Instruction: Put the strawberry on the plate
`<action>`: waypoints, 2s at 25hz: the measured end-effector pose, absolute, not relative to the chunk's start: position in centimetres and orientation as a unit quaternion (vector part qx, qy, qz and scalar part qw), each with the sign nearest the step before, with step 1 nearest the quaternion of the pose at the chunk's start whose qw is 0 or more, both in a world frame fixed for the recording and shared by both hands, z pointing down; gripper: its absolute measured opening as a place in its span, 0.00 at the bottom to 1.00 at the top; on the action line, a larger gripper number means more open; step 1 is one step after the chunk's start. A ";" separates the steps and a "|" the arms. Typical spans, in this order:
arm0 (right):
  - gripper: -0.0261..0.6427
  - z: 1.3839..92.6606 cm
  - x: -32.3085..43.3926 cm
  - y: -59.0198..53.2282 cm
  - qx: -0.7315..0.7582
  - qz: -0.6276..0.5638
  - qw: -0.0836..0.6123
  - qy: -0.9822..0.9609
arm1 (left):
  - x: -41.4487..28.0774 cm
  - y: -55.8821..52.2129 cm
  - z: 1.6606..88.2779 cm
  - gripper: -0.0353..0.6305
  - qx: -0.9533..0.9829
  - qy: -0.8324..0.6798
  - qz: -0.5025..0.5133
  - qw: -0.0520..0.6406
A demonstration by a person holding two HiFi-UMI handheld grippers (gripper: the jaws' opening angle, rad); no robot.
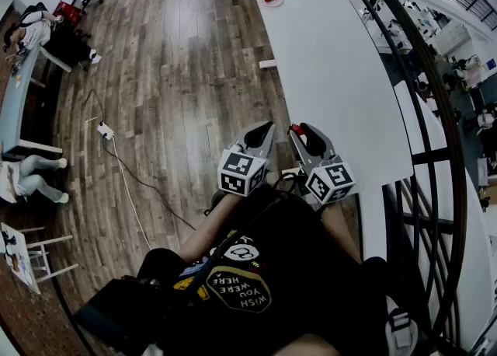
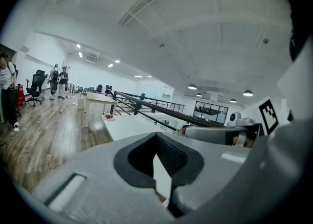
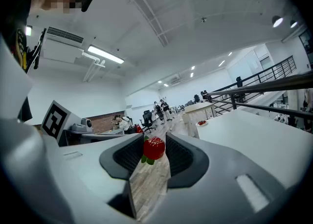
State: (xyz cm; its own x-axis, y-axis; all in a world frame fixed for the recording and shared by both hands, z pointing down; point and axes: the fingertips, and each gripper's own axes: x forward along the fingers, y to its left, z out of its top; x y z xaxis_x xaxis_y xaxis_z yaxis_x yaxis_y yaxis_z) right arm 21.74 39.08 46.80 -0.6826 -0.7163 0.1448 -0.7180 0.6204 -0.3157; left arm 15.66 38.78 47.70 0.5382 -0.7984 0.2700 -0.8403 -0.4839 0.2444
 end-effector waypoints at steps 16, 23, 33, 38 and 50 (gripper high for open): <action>0.26 47.1 22.5 39.0 0.417 0.185 -0.002 -0.890 | 16.6 38.7 48.5 0.06 0.871 -0.451 0.065 0.182; 0.26 47.4 22.4 38.4 0.415 0.189 -0.009 -0.890 | 16.5 38.2 49.0 0.06 0.871 -0.450 0.066 0.185; 0.26 48.0 17.9 34.1 0.406 0.192 -0.001 -0.894 | 12.5 33.9 49.9 0.06 0.870 -0.452 0.065 0.187; 0.26 47.8 15.3 30.4 0.411 0.192 -0.001 -0.891 | 10.0 30.0 49.4 0.06 0.874 -0.444 0.063 0.187; 0.26 46.1 9.9 24.1 0.454 0.180 -0.004 -0.873 | 5.0 23.4 48.3 0.06 0.897 -0.397 0.056 0.189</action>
